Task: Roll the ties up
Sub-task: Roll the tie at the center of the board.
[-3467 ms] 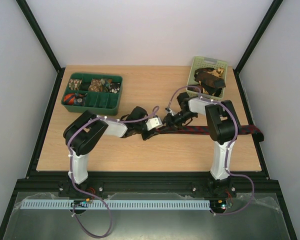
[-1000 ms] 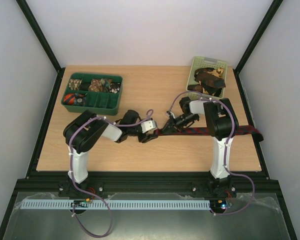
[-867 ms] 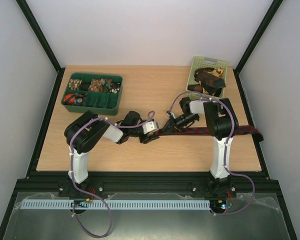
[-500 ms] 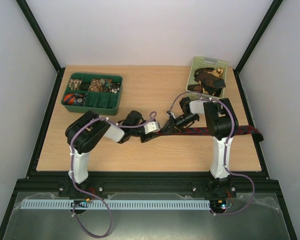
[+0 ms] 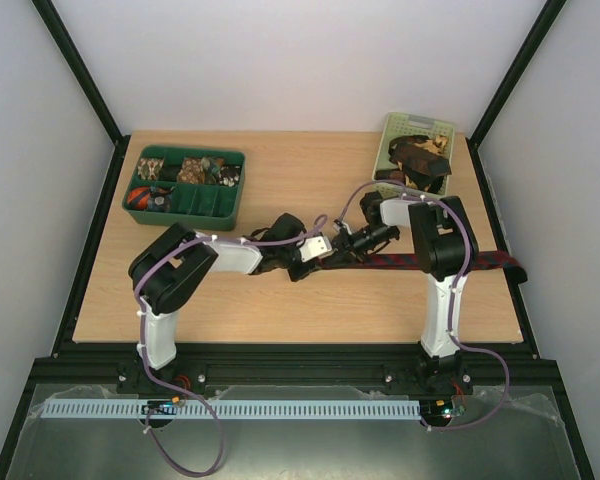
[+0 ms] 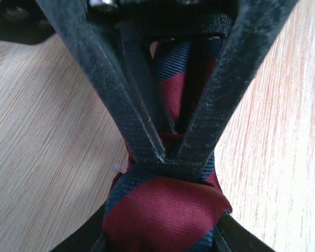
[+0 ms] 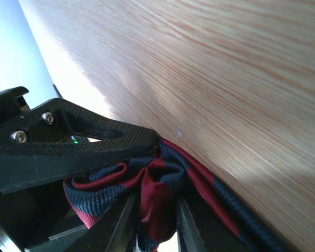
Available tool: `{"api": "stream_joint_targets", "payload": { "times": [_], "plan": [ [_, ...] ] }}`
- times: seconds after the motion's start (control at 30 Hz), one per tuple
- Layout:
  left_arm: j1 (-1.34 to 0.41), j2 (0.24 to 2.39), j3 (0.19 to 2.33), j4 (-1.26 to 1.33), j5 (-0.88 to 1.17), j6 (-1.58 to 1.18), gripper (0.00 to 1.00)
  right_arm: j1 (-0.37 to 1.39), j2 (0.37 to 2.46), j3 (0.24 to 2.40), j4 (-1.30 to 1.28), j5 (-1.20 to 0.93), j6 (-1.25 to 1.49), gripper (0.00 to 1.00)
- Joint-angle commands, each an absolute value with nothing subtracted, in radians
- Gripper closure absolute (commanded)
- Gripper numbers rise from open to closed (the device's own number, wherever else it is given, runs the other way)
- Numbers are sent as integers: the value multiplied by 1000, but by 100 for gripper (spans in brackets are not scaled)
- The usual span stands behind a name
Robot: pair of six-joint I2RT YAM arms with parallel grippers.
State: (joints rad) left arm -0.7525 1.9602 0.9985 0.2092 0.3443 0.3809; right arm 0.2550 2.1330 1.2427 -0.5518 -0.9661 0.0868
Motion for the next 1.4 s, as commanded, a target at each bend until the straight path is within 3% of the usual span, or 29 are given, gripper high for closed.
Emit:
{"api": "stream_joint_targets", "payload": {
  "times": [0.0,0.17,0.6,0.67,0.83,0.9,0.93,1.07,1.2,1.37],
  "plan": [
    [-761,2002,994,37,183,362,70,248,2123,1249,-625,-793,43,70],
    [-765,2003,1007,-8,169,359,72,229,2060,1270,-738,-795,-36,54],
    [-766,2013,1020,-31,167,357,72,231,2024,1273,-687,-879,29,53],
    [-767,2017,1021,-31,168,356,72,235,2053,1277,-667,-878,31,58],
    [-767,2025,1031,-37,170,355,71,241,2088,1283,-660,-877,21,90],
    [-766,2026,1027,-31,179,356,69,239,2081,1281,-652,-855,15,98],
    [-761,2024,1022,-26,191,356,66,238,2080,1281,-648,-845,15,98],
    [-698,1976,981,65,327,342,33,236,2105,1264,-641,-799,16,99],
    [-621,1904,885,291,496,330,9,234,2139,1206,-620,-768,16,99],
    [-618,1947,823,508,550,357,6,217,2166,1187,-602,-734,25,99]
  ]
}}
